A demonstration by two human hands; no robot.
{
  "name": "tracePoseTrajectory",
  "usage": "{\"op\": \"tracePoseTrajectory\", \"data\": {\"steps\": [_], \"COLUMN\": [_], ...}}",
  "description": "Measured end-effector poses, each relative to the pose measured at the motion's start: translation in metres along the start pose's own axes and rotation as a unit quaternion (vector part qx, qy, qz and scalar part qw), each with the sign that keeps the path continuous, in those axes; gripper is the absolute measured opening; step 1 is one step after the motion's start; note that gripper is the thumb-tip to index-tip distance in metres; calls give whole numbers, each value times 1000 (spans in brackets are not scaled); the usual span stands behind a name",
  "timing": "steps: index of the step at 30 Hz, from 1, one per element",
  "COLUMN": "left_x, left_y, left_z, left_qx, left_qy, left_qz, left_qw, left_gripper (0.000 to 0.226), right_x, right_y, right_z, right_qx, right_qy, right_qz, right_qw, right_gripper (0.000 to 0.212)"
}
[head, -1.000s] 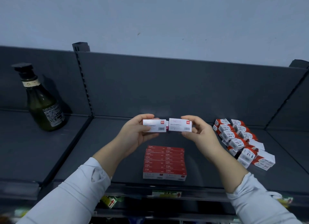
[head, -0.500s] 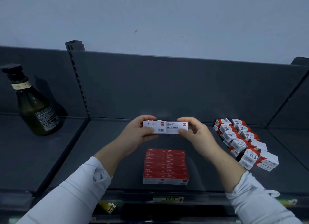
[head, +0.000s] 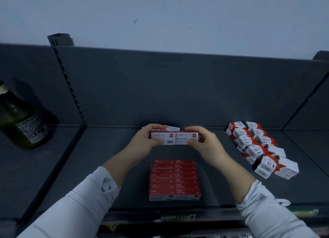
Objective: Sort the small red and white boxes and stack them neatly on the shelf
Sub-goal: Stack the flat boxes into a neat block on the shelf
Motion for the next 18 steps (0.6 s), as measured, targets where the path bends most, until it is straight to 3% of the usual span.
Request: {"op": "tracePoseTrajectory", "data": {"steps": [8,18], "left_x": [-11,-9], "left_y": [3,16], "left_z": [-40,-66], "left_qx": [-92,-39], "left_qy": [-49,-96], "left_qz": [6,-51], "left_qw": [995,993], "left_gripper": [25,21], "right_x": [-4,-3], "right_y": [27,23], "right_z": [37,68], "right_qx": [55,7], "right_qy": [31,78], "right_qz": [-2,-13], "right_qw": [998,997], "right_gripper": [19,18]}}
Point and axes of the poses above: each hand's wrist, its own x-axis away from the middle knuckle, its own y-axis out of the palm, z = x × y, the point moved 4 cm from there along -x, towards the middle knuckle, and after that the axes turned 4 degrees about -x, right-handed, at the moved point
